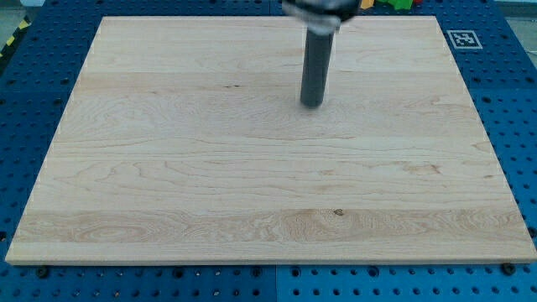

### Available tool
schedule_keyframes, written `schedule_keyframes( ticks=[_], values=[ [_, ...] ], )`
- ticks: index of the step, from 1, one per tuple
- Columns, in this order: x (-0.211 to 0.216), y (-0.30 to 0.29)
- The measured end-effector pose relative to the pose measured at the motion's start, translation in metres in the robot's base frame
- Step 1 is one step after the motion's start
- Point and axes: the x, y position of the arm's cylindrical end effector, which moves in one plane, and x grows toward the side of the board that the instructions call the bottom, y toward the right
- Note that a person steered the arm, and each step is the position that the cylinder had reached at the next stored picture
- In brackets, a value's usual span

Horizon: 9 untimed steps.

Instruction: Move your arm towards the bottom right of the board

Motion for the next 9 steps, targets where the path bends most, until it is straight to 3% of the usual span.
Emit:
schedule_keyframes(
  ticks=[1, 2, 3, 4, 5, 6, 8, 9],
  values=[
    [0.094, -0.027],
    [0.041, -0.018],
    [-0.08, 0.02],
    [-0.159, 0.043],
    [-0.159, 0.041],
    [-0.112, 0.041],
    [-0.084, 0.054],
    [0.009, 0.04]
  ],
)
